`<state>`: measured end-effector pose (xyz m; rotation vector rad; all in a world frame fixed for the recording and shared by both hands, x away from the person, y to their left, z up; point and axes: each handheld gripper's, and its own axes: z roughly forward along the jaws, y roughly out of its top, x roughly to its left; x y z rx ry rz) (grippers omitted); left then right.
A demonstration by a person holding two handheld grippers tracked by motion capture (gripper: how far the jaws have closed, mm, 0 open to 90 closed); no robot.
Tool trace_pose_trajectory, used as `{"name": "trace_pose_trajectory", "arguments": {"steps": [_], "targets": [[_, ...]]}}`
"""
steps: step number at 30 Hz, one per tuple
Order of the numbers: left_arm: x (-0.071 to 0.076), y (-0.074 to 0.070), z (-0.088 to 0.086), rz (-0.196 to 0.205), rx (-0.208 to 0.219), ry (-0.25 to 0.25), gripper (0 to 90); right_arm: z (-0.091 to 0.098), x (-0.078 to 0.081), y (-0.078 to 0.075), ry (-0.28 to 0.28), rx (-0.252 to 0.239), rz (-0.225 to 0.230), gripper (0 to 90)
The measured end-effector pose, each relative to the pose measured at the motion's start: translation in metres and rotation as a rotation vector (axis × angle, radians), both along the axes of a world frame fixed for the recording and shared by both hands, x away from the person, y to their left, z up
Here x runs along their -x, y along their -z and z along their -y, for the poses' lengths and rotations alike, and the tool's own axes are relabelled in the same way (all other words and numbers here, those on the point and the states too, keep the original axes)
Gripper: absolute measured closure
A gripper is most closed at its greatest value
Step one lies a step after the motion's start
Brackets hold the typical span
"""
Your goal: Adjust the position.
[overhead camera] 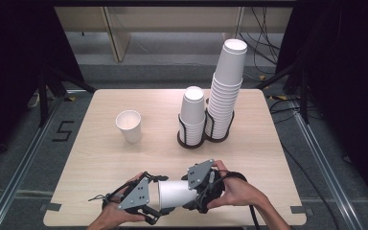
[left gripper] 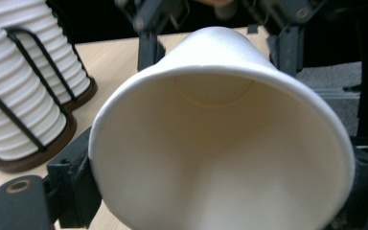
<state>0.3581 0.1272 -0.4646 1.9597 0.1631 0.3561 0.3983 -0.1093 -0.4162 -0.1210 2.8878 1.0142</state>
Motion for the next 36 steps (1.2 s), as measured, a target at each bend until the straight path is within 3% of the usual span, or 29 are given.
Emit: {"name": "trace_pose_trajectory", "arguments": {"steps": [7,8,11,12,13,15,16,17,19,22,23,26,28,31,34,36], "targets": [[0.000,-0.002,0.003,-0.019,-0.056,-0.022,13.2,-0.013,0.014,0.003,0.021,0.122,0.098,17.7],[0.000,-0.002,0.003,-0.022,-0.055,-0.019,13.2,-0.015,0.011,0.004,-0.008,0.133,0.147,19.3],[0.001,-0.003,0.003,-0.022,-0.075,-0.026,12.5,-0.018,0.012,0.006,-0.009,0.154,0.174,23.2],[0.001,-0.001,0.004,-0.033,-0.039,-0.034,11.7,-0.017,0.014,0.007,0.014,0.160,0.163,23.3],[0.000,0.000,0.004,-0.046,-0.022,-0.036,10.3,-0.018,0.012,0.007,-0.026,0.146,0.186,23.3],[-0.002,0.003,0.002,-0.051,0.040,-0.048,8.0,-0.015,0.009,0.006,-0.048,0.116,0.184,23.2],[-0.003,0.003,0.001,-0.058,0.070,-0.059,6.9,-0.012,0.010,0.005,-0.013,0.103,0.158,23.2],[-0.003,0.003,-0.001,-0.066,0.095,-0.073,5.3,-0.011,0.007,0.006,-0.035,0.061,0.141,23.2],[-0.005,0.002,-0.003,-0.090,0.152,-0.089,4.0,-0.004,0.002,0.004,-0.019,0.000,0.101,23.3],[-0.007,0.002,-0.008,-0.122,0.221,-0.100,6.2,0.007,-0.008,0.002,-0.014,-0.079,0.095,23.4],[-0.008,0.002,-0.008,-0.135,0.255,-0.107,6.2,0.011,-0.009,0.000,0.001,-0.106,0.069,23.3],[-0.010,0.002,-0.011,-0.171,0.294,-0.119,8.0,0.017,-0.012,-0.001,0.022,-0.182,0.021,23.3],[-0.009,0.002,-0.010,-0.168,0.306,-0.120,8.6,0.018,-0.014,-0.001,0.026,-0.216,0.012,23.2],[-0.007,0.001,-0.009,-0.162,0.327,-0.117,8.2,0.015,-0.013,0.001,0.021,-0.231,0.003,23.2],[-0.007,-0.001,-0.009,-0.167,0.377,-0.112,7.4,0.012,-0.012,0.004,0.019,-0.241,-0.015,23.2],[-0.006,-0.002,-0.009,-0.169,0.376,-0.116,6.8,0.010,-0.013,0.006,0.017,-0.254,-0.028,23.2]]}}
